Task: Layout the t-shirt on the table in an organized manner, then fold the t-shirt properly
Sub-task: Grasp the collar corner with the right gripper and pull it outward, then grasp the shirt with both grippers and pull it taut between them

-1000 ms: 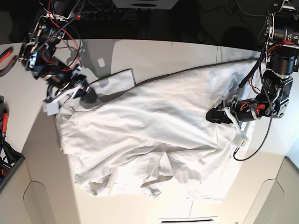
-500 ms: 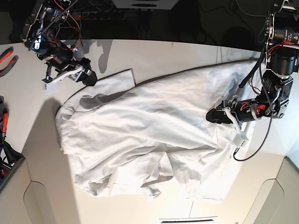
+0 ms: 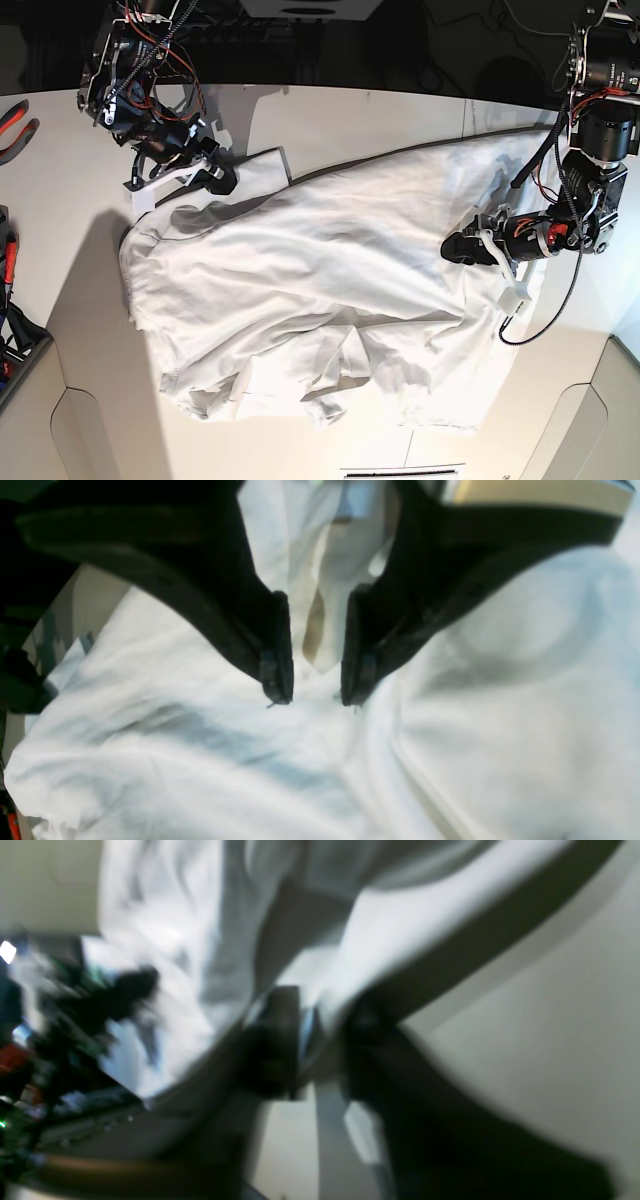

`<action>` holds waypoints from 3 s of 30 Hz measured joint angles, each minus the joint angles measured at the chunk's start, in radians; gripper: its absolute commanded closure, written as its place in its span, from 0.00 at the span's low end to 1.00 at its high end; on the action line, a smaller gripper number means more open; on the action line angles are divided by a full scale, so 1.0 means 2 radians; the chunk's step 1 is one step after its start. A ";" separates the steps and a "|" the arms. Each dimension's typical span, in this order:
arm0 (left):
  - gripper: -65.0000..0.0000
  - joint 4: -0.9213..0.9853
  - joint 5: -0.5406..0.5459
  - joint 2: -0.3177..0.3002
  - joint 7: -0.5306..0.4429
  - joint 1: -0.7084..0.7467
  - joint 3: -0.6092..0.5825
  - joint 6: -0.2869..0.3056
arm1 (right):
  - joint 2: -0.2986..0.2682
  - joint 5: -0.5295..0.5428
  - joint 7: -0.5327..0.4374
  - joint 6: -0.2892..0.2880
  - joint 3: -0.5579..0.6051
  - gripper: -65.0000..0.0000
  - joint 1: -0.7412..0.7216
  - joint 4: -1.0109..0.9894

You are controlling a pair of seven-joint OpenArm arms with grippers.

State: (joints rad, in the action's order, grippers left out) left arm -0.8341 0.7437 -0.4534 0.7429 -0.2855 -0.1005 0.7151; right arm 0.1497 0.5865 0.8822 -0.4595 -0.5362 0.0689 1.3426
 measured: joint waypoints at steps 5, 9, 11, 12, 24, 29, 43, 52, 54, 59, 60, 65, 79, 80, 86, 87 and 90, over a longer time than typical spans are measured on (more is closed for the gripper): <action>0.68 0.000 0.006 -0.010 0.001 0.000 -0.001 0.000 | -0.006 -0.013 0.006 0.002 0.000 1.00 -0.007 0.000; 0.68 0.000 0.014 -0.040 0.006 0.002 -0.002 -0.003 | -0.028 -0.020 0.010 0.000 0.001 1.00 -0.008 0.002; 0.68 0.001 0.014 -0.053 0.006 0.003 -0.001 -0.005 | -0.042 -0.021 0.014 0.000 0.001 1.00 -0.008 0.003; 0.68 0.001 0.014 -0.056 0.008 0.003 -0.001 -0.006 | -0.049 -0.021 0.014 0.000 0.001 1.00 -0.008 0.003; 0.68 0.001 0.027 -0.056 0.010 0.003 -0.002 -0.009 | -0.065 0.055 0.162 -0.045 -0.001 1.00 0.006 0.022; 0.68 0.001 0.029 -0.056 0.010 0.003 -0.002 -0.009 | -0.066 0.092 0.181 -0.053 -0.001 1.00 0.037 0.069; 0.68 0.002 0.029 -0.056 0.010 0.003 -0.002 -0.009 | -0.074 0.112 0.186 -0.055 0.000 1.00 0.117 0.225; 0.68 0.002 0.029 -0.055 0.010 0.003 -0.002 -0.009 | -0.122 0.085 0.188 -0.055 -0.023 1.00 0.132 0.275; 0.68 0.002 0.030 -0.054 0.010 0.003 -0.002 -0.009 | -0.120 0.076 0.188 -0.055 -0.038 1.00 0.132 0.275; 0.68 0.002 0.031 -0.054 0.011 0.003 -0.002 -0.009 | -0.121 0.073 0.188 -0.055 -0.065 0.72 0.132 0.275; 0.68 0.002 0.031 -0.054 0.011 0.003 -0.002 -0.009 | -0.121 0.071 0.188 -0.055 -0.066 0.64 0.132 0.275; 0.68 0.002 0.030 -0.055 0.010 0.003 -0.002 -0.009 | -0.121 0.079 0.174 -0.055 -0.067 0.61 0.132 0.278; 0.68 -0.080 0.187 -0.064 0.046 0.002 0.056 -0.013 | -0.116 0.078 0.118 -0.055 -0.067 0.62 0.059 0.342; 0.68 -0.088 0.183 -0.064 0.046 0.002 0.059 -0.013 | -0.113 0.077 0.113 -0.055 -0.067 0.62 0.053 0.339; 0.68 -0.096 0.026 -0.035 0.027 0.003 0.060 -0.013 | -0.082 0.053 0.083 -0.055 -0.033 0.92 0.009 0.267; 0.72 -0.095 -0.003 -0.027 0.020 0.004 0.057 -0.013 | -0.080 0.052 0.083 -0.056 -0.021 1.00 0.000 0.248; 0.97 -0.093 -0.050 -0.014 -0.003 0.005 0.044 -0.024 | -0.080 0.021 0.077 -0.055 0.021 1.00 -0.027 0.182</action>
State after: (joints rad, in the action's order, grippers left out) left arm -1.0206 0.6441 -0.4820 0.7376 -0.2756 -0.0132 0.6670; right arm -0.0113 0.6277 1.0355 -0.5701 -0.4938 0.0147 1.7065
